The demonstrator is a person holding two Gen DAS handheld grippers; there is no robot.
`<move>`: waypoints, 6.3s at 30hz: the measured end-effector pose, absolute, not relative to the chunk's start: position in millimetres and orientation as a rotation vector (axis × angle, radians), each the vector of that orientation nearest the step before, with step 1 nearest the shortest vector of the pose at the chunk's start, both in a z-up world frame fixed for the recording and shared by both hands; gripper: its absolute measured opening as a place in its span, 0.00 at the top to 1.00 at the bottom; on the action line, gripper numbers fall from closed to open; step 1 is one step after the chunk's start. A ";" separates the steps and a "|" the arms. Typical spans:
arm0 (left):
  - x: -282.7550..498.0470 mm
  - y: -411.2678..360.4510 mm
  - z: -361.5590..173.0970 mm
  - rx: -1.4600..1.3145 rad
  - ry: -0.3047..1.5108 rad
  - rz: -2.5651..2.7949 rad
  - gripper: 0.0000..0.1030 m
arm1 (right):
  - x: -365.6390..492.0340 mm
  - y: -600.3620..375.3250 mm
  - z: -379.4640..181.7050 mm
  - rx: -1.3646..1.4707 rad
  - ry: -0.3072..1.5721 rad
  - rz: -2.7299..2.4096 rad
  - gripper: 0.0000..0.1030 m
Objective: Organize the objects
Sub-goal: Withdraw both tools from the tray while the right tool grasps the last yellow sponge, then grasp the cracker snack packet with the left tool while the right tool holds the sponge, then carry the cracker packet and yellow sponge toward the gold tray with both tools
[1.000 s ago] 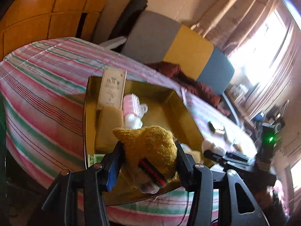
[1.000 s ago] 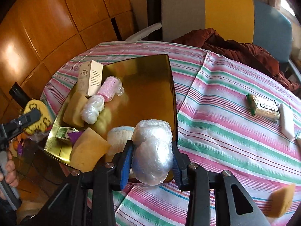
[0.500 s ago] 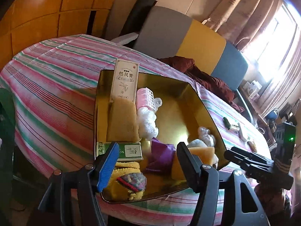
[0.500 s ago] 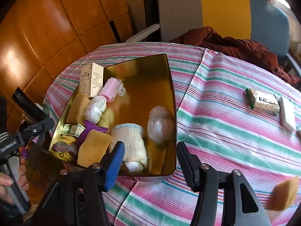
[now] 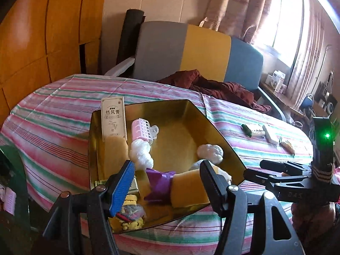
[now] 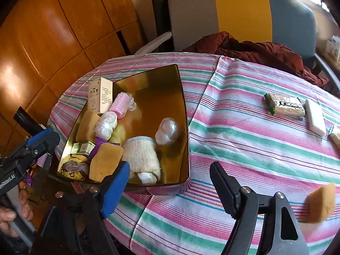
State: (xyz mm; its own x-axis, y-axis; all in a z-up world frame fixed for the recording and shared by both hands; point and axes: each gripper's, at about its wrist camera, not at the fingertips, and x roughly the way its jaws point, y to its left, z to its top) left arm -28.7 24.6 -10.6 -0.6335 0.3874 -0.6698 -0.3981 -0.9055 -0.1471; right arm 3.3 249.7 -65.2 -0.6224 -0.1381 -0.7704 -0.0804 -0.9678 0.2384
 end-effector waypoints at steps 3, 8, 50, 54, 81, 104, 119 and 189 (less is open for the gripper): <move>-24.3 29.4 -5.1 -0.996 0.069 2.524 0.38 | 6.6 249.9 -64.8 1.351 -0.397 -2.776 0.21; -19.9 33.3 -0.4 -0.974 0.092 2.526 0.38 | 9.2 252.0 -63.4 1.348 -0.414 -2.779 0.15; -4.6 117.8 12.8 -0.906 0.231 2.298 0.38 | 113.7 462.0 -66.7 1.665 -0.648 -3.131 0.06; -2.8 136.5 12.4 -0.904 0.259 2.256 0.38 | 114.1 475.9 -83.6 1.769 -0.639 -3.053 0.06; -35.6 297.5 -24.4 -1.140 0.460 1.977 0.37 | 95.4 471.1 -119.8 1.802 -0.481 -2.918 0.34; -116.0 436.6 -86.5 -1.008 0.900 1.771 0.19 | 97.6 482.1 -130.2 1.791 -0.635 -2.871 0.27; -146.8 464.7 -120.5 -1.096 0.806 1.750 0.34 | 98.1 481.9 -128.3 1.781 -0.655 -2.868 0.25; 18.0 301.0 -52.3 -0.919 0.415 2.157 0.53 | 86.4 450.4 -124.5 1.812 -0.401 -2.916 0.34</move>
State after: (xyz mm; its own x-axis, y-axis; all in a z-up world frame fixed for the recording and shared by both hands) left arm 18.0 301.0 -52.3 -0.4677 0.5084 -0.7230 -0.7402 -0.6723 0.0060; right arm 86.4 450.4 -124.5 -0.4145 0.1430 -0.8988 -0.3801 -0.9245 0.0282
